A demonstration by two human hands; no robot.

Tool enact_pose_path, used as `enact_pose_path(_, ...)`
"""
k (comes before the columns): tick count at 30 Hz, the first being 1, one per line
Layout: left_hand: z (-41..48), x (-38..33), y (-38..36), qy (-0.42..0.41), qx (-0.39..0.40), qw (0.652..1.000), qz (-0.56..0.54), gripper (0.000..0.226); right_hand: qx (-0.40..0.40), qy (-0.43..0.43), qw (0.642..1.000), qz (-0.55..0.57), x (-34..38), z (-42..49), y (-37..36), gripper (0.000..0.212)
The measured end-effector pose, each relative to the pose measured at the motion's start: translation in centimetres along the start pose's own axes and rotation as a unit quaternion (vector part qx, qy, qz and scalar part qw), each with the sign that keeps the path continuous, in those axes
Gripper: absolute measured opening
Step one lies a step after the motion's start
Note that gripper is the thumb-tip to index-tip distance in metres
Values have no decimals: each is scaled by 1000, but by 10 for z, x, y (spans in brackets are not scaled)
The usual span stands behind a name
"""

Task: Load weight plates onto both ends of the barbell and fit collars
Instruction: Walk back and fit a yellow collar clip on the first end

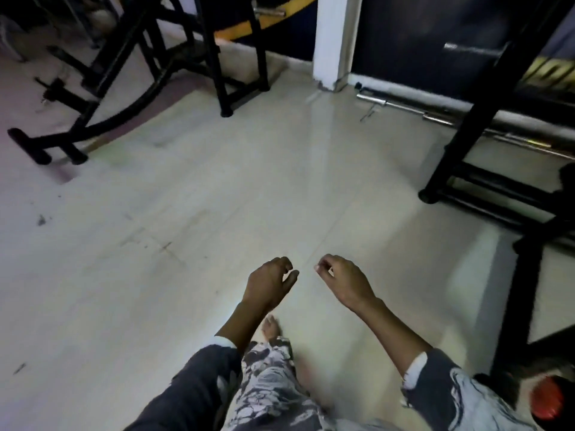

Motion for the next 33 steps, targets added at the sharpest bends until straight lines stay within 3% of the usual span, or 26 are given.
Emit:
enact_pose_path(6, 192, -15, -2, -87, 30, 996, -21, 27, -41, -83, 995, -25, -7, 152, 19, 24)
enact_pose_path(18, 524, -158, -43, -279, 63, 955, -85, 26, -266, -222, 936, 55, -102, 399, 156, 22)
enact_pose_path(23, 648, -256, -57, -329, 60, 935, -117, 22, -329, -243, 908, 84, -158, 501, 231, 20)
enact_pose_path(28, 751, -385, -56, -422, 29, 892, -159, 20, -405, -267, 870, 88, -214, 584, 326, 20)
enact_pose_path(33, 843, -524, -62, -464, 23, 853, -238, 16, -487, -266, 829, 79, -267, 629, 415, 17)
Point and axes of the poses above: each hand's wrist, its own z-axis towards the middle knuckle, its own y-axis out of the back of the hand, x = y × z, the point moved 9 cm from there along z, towards the middle knuckle, and after that the axes turned 12 degrees about -x, right-handed, at the moved point
